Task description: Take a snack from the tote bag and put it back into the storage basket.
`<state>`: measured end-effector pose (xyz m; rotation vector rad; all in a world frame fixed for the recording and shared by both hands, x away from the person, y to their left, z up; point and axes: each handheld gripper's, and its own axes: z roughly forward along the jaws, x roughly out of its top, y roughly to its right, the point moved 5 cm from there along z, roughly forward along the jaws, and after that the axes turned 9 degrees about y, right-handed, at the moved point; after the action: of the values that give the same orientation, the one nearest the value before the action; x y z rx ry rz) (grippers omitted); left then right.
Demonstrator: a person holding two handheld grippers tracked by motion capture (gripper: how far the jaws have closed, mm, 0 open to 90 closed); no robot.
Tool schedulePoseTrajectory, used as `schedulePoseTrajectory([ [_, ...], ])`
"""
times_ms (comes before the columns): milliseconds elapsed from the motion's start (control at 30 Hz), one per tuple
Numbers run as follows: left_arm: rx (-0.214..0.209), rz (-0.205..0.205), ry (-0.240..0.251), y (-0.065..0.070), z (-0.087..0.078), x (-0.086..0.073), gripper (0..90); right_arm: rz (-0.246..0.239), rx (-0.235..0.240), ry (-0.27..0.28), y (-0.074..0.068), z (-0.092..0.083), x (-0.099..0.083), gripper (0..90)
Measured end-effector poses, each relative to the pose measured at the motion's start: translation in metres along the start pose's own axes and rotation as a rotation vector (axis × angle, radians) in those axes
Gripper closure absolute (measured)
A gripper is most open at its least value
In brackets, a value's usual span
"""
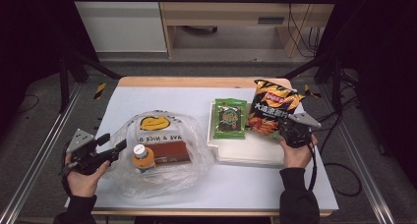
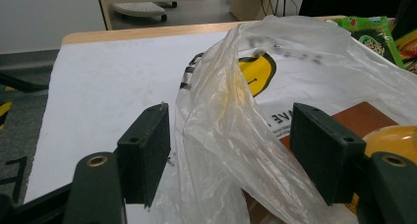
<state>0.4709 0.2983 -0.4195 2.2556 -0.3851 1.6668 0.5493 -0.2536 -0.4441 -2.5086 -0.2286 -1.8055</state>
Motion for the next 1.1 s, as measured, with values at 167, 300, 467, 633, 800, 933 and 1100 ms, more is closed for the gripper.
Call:
schedulePoseTrajectory([
  [167, 0.0, 0.006, -0.01, 0.0, 0.001, -0.002, 31.7, 0.003, -0.016, -0.016, 0.009, 0.003, 0.002, 77.8],
  [300, -0.001, 0.0, -0.009, 0.0, 0.001, -0.002, 31.7, -0.007, -0.026, -0.036, 0.011, 0.005, 0.005, 73.5],
  [467, 0.0, -0.001, -0.006, -0.001, 0.0, -0.001, 32.0, 0.003, -0.014, -0.016, 0.012, 0.004, 0.008, 67.8],
  [633, -0.004, 0.002, -0.006, 0.0, 0.0, -0.001, 33.3, 0.014, 0.071, 0.025, -0.006, -0.012, 0.011, 75.9],
  [800, -0.004, 0.004, -0.008, 0.0, 0.0, -0.001, 34.8, 0.028, 0.112, -0.042, -0.025, -0.005, -0.005, 88.4],
  [933, -0.004, 0.003, -0.004, -0.001, -0.001, -0.001, 35.0, 0.004, 0.085, -0.071, -0.037, 0.004, -0.015, 87.1],
  [1100, -0.001, 0.002, 0.0, -0.002, -0.002, -0.001, 35.2, 0.006, 0.044, -0.1, -0.031, 0.009, -0.022, 88.0],
])
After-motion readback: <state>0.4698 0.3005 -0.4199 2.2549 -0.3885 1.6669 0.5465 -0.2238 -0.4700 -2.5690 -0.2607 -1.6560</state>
